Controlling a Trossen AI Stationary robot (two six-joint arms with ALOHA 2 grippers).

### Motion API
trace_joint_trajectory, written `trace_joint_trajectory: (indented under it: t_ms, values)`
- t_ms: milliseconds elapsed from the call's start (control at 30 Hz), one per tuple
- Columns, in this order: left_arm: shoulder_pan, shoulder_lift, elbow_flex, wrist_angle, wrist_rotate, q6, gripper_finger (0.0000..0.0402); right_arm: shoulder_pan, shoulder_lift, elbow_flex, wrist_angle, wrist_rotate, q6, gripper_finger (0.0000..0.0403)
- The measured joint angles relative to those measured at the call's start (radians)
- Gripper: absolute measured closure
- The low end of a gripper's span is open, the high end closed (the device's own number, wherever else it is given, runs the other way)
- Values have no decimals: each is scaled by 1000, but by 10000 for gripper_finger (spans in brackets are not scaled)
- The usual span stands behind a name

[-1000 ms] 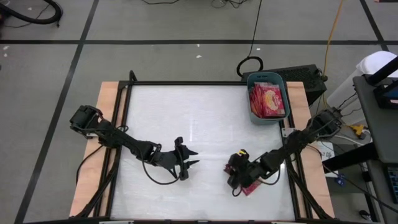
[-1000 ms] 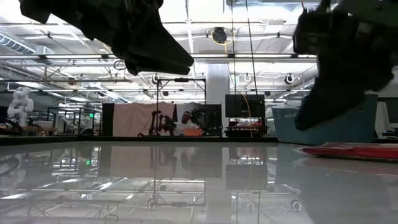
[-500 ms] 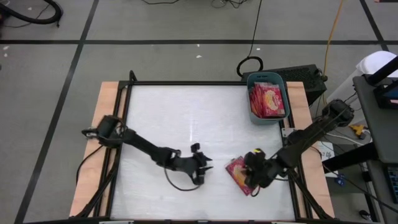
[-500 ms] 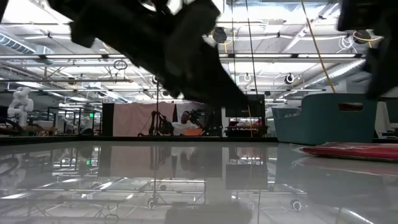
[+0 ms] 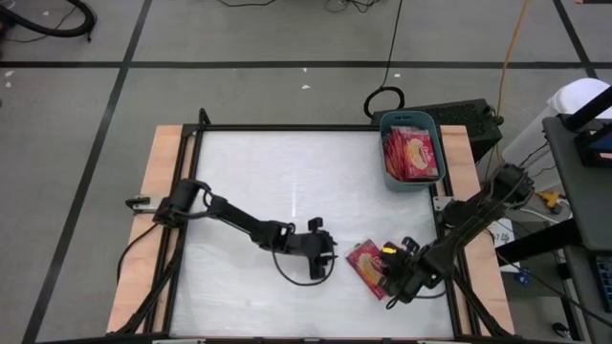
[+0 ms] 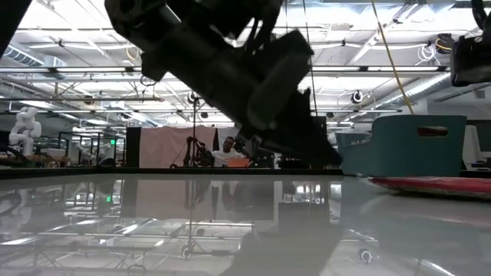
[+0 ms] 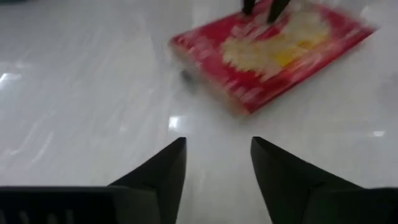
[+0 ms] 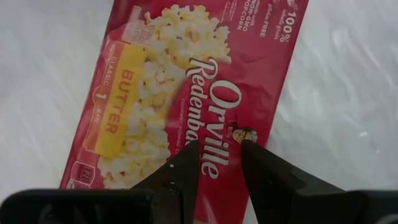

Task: Sort popcorn bags into baskets
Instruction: Put the red popcorn bag into the blue bin

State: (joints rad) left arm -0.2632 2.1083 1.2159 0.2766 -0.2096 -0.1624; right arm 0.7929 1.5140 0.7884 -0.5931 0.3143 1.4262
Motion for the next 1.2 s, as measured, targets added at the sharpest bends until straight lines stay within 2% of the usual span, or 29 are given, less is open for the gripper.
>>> trace_joint_trajectory:
  t_ms: [267,433,667,1000,1200]
  values:
    - [19,25,-1,15,29,3,134,-18,91,1,144,82,-23,290]
    - [20,33,-1,-6,110,7,126,-26,91,1,172,95,-37,290]
    - [36,36,0,-33,163,7,194,-27,86,0,196,111,-78,290]
    - [43,95,1,98,185,93,296,-23,45,-3,181,118,-134,290]
    - [42,99,-1,137,216,130,374,-26,44,-3,163,136,-132,290]
